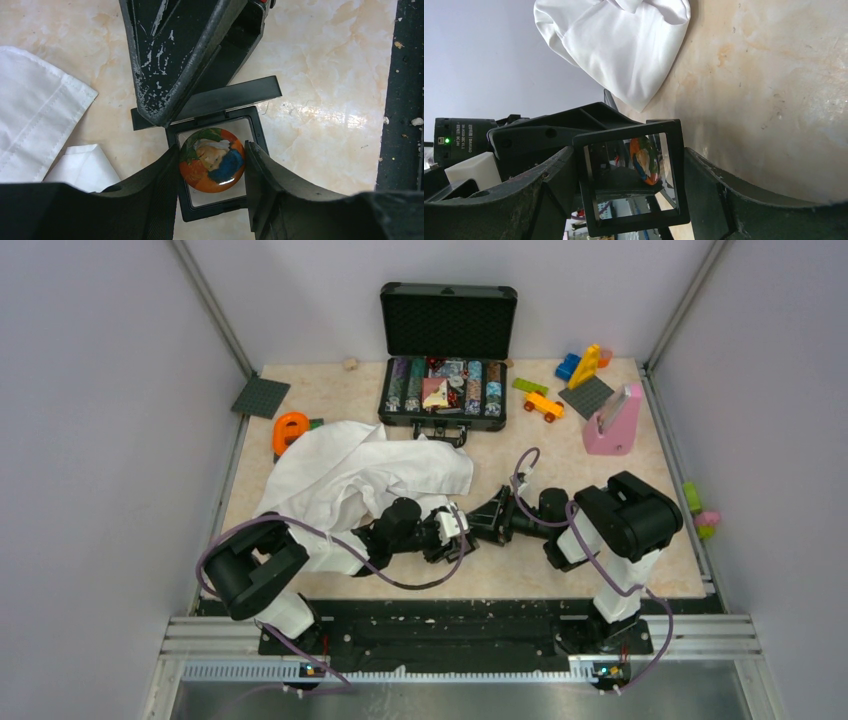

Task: Remove the brooch from the garment
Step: Place the brooch in the brooch box.

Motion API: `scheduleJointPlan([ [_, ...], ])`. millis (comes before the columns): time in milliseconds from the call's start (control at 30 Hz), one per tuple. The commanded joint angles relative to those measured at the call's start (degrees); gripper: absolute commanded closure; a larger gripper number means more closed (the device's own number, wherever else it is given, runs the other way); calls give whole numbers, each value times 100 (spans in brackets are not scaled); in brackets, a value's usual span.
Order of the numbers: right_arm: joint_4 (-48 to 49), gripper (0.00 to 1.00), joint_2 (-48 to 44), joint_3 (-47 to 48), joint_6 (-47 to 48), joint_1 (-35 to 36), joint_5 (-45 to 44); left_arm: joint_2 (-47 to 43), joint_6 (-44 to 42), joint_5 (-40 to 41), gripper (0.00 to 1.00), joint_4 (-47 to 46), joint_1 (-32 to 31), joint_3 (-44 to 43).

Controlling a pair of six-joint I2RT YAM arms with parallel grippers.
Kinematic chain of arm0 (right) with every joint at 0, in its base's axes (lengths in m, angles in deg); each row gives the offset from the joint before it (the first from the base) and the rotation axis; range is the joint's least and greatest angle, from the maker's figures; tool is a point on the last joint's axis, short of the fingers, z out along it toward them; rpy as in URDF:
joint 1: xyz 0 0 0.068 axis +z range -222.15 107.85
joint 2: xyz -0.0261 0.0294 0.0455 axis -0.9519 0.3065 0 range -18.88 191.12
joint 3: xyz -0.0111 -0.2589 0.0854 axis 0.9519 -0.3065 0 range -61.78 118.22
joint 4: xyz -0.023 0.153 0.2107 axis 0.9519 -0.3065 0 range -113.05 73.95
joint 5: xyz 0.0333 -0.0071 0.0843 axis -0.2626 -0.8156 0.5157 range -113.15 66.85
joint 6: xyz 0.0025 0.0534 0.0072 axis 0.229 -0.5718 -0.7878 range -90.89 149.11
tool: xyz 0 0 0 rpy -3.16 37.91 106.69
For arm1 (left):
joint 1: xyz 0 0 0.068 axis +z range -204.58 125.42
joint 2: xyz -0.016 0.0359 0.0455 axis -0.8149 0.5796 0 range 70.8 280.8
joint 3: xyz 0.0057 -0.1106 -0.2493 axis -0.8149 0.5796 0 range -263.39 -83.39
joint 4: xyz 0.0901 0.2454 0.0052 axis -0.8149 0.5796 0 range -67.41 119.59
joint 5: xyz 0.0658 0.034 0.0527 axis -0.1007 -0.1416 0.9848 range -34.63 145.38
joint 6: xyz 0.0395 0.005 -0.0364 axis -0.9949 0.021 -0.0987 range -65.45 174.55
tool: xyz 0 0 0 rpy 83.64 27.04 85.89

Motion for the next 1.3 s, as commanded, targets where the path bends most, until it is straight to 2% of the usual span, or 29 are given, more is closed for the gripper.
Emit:
scheduleJointPlan([
  [0, 192, 64, -101, 58, 138, 78, -1, -134, -32, -167, 51, -137, -8, 15],
  [67, 181, 64, -114, 73, 136, 76, -1, -127, -43, -165, 48, -129, -8, 15],
  [467, 151, 64, -154, 80, 137, 78, -10, 203, -46, -195, 49, 74, -9, -248],
  [567, 135, 64, -154, 82, 146, 79, -10, 181, -27, -202, 46, 57, -8, -241],
  [733, 130, 64, -153, 83, 154, 79, -10, 170, 15, -207, 36, 48, -8, -231],
  [767, 125, 64, -146, 82, 150, 78, -10, 156, 36, -224, 15, 52, -8, -232],
  [800, 127, 64, -146, 82, 157, 81, -17, 139, 36, -256, 4, 60, -8, -231],
  [1033, 115, 64, -58, 89, 203, 78, -51, -210, 25, -315, 1, 15, -8, -80],
  [1267, 9, 64, 45, 194, 267, 70, -76, -1292, 0, -237, 1, -711, -8, 600],
])
